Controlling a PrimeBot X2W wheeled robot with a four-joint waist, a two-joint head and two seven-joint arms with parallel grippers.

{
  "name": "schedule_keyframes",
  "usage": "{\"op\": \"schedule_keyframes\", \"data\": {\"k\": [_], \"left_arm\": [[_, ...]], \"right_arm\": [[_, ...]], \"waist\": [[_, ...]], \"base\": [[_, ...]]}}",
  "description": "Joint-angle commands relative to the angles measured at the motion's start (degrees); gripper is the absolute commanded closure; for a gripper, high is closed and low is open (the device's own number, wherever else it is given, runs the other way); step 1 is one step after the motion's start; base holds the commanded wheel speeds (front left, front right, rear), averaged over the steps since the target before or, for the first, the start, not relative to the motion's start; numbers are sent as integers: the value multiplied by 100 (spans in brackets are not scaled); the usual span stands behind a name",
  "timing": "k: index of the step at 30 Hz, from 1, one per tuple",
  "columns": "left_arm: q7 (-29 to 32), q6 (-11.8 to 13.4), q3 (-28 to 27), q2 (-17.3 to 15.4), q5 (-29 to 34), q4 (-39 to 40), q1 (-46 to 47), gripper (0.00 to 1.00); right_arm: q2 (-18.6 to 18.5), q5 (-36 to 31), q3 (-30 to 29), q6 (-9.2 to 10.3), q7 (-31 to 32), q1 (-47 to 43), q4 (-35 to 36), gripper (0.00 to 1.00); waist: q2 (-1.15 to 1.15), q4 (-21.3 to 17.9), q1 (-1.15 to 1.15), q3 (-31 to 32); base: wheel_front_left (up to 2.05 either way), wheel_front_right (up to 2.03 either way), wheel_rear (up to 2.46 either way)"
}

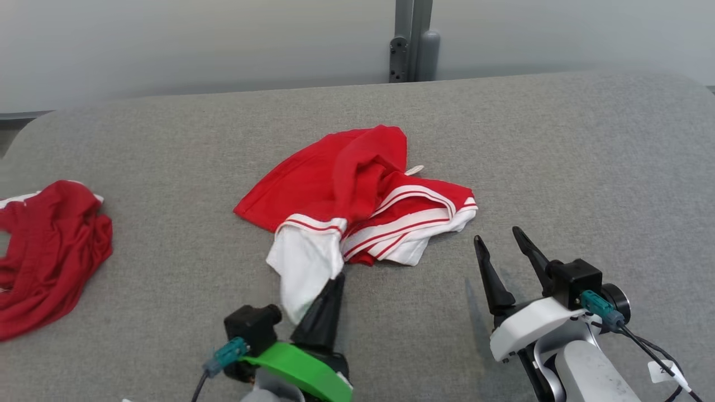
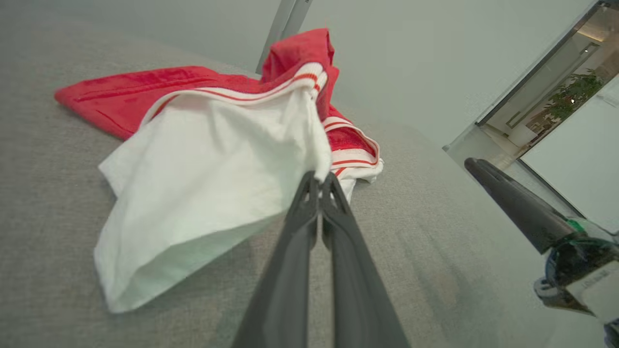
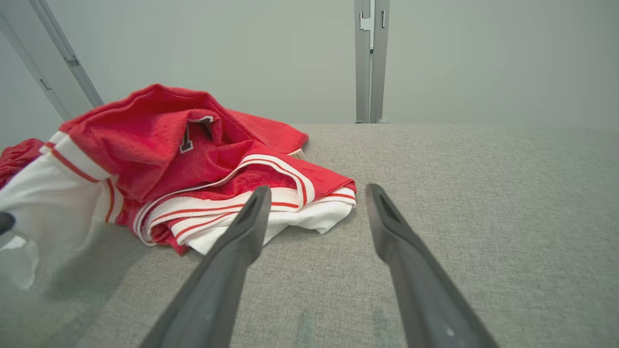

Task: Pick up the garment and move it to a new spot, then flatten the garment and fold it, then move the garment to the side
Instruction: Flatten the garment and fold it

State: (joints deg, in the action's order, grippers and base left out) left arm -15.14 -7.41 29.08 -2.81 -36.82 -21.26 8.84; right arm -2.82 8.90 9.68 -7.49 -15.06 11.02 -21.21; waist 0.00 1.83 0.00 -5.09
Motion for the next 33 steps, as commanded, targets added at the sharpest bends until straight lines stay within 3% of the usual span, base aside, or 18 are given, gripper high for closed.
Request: {"op": "schedule_keyframes", "data": {"k": [1,6,8,10,11,17,21,33], "left_arm": [[-1,-10,157,-24,-88,157,122,100],[-1,-9,547,-27,-223,628,327,100],[-1,-10,505,-24,-322,711,340,70],[-1,-9,413,-26,-304,606,286,58],[-1,-8,246,-27,-251,503,227,0],[-1,126,-906,-10,393,-251,-64,0],[-1,164,-1354,-13,591,-400,-200,0],[-1,126,-1456,-16,695,-318,-345,0]], "right_arm": [[-14,9,13,0,-18,-23,-7,0],[-16,29,45,0,-18,-27,-34,0],[-15,34,50,0,-18,-37,-33,0],[-16,23,65,0,-18,-43,-42,0],[-16,11,73,0,-18,-42,-48,0],[-15,-2,274,0,-18,27,-85,0],[-16,-31,512,0,-18,69,-130,0],[-18,453,1480,0,-18,230,-271,0]], "waist": [[0,251,0,74],[0,517,0,116],[0,573,0,115],[0,616,0,103],[0,640,0,93],[0,755,0,41],[0,902,0,14],[0,1447,0,-74]], "base": [[0,0,0],[0,0,0],[0,0,0],[0,0,0],[0,0,0],[0,0,0],[0,0,0],[0,0,0]]}}
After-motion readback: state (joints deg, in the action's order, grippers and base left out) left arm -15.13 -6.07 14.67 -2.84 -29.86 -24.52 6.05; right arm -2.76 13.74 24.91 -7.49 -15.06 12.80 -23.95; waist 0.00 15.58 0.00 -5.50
